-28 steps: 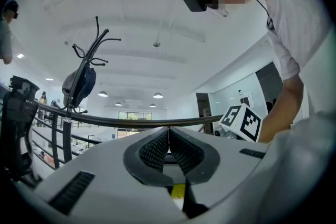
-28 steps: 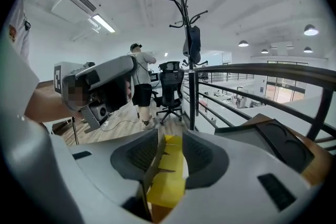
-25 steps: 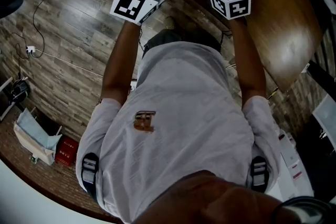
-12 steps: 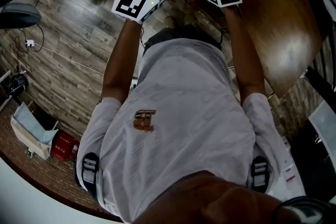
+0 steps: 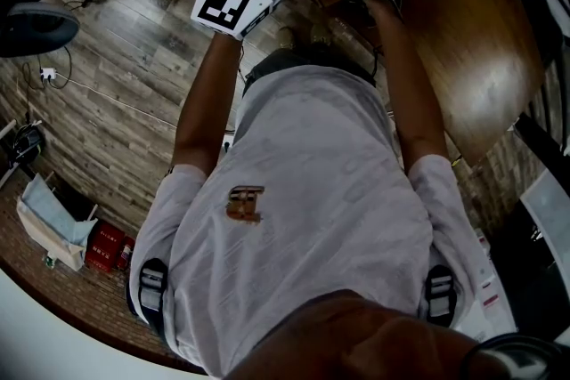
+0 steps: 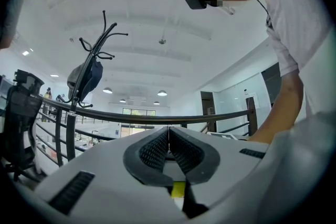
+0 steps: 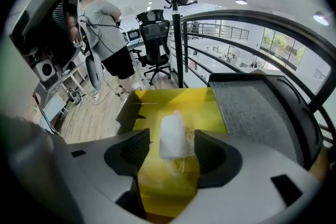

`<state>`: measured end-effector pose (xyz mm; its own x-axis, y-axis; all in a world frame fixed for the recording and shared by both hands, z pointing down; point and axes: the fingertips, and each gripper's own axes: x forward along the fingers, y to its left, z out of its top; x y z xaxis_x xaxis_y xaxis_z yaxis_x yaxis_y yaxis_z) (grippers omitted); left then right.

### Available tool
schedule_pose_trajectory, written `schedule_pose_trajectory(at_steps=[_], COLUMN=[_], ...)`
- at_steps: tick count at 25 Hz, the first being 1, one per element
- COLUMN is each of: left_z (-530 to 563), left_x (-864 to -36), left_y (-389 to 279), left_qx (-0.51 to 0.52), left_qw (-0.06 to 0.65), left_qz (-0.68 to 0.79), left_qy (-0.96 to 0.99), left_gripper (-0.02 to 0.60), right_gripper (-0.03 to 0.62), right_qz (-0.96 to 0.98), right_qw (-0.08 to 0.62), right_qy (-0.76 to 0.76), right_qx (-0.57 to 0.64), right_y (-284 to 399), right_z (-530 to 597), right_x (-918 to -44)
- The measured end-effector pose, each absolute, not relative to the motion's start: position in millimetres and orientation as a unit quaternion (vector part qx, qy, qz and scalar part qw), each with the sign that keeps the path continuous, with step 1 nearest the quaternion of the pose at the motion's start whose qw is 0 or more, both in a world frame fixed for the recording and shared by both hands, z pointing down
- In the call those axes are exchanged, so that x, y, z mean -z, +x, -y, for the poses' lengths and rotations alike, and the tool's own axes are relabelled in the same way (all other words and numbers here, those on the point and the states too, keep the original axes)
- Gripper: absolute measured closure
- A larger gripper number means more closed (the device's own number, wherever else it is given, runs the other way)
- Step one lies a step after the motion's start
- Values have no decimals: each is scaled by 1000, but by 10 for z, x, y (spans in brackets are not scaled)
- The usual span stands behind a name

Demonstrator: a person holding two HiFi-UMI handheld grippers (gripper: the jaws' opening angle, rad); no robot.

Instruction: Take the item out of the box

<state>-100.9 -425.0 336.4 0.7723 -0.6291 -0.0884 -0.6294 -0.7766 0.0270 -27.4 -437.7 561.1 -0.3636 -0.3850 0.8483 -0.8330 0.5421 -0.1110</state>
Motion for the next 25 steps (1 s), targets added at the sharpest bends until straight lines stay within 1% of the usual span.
schedule_pose_trajectory(at_steps=[14,25], left_z=[4448,4439], left_x=[-3525,-3535], left_y=[-1076,-1085], left_qx=[-37,-33], left_qw=[-11,-8], left_qz=[-329,-328], left_qy=[-944,-944], left_gripper=[561,561], right_gripper=[347,349], right_qz=[740,734], right_qw=[460,474], right_qy=[381,385], right_qx=[-309,-296], right_y=[-256,-248], right_z=[4429,4460], right_x=[-5930,-5954])
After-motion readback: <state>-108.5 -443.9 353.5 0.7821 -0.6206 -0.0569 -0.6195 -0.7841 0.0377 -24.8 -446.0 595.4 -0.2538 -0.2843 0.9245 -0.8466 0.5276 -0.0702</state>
